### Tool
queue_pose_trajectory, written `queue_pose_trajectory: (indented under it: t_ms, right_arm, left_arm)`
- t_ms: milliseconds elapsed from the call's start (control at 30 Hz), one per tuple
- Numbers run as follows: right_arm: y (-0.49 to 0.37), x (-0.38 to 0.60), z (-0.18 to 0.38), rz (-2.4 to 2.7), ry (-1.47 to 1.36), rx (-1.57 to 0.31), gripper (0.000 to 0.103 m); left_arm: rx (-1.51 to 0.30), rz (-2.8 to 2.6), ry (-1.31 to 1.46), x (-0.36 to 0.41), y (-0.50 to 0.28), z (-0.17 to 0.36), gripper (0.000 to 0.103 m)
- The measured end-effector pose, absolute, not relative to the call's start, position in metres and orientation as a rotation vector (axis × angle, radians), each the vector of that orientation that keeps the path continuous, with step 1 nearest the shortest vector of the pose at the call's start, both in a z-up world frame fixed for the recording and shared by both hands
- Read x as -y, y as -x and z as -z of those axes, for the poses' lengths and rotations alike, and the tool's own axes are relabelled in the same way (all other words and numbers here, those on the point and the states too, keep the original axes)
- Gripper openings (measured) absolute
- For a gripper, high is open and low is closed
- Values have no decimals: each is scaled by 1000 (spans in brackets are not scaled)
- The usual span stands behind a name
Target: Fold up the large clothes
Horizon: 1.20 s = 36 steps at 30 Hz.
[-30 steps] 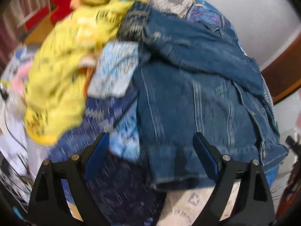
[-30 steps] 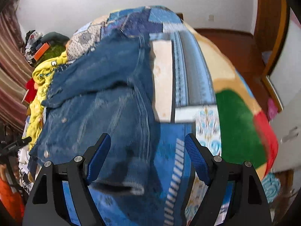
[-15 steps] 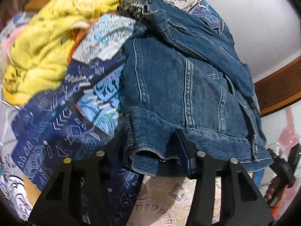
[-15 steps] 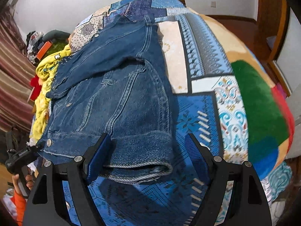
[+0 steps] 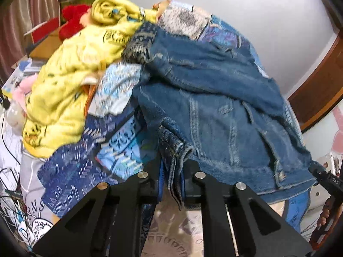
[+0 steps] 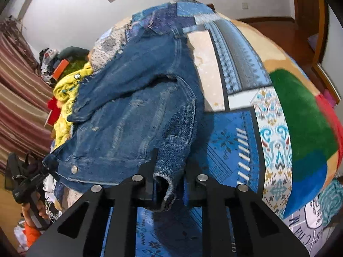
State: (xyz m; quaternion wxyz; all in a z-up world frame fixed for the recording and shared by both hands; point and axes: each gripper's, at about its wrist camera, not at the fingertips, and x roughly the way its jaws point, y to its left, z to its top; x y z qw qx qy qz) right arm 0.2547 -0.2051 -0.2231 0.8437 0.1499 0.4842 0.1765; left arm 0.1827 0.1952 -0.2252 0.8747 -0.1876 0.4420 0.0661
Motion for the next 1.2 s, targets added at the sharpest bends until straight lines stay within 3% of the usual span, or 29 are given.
queue_pose_trajectory:
  t_ms: [367, 733, 1000, 1200]
  right_arm:
    - [-303, 192, 176, -446, -322, -859, 12]
    - [-394, 167, 123, -454, -245, -717, 11]
    - [-480, 150, 133, -425, -236, -756, 11]
    - [-546, 133, 186, -376, -192, -893, 11]
  left_arm:
    - [-749, -66, 428, -214, -219, 160, 11]
    - [-671, -56, 520, -245, -321, 125, 11]
    - [-739, -101, 501, -266, -423, 145, 11]
    - [-874, -154, 497, -276, -485, 205, 11]
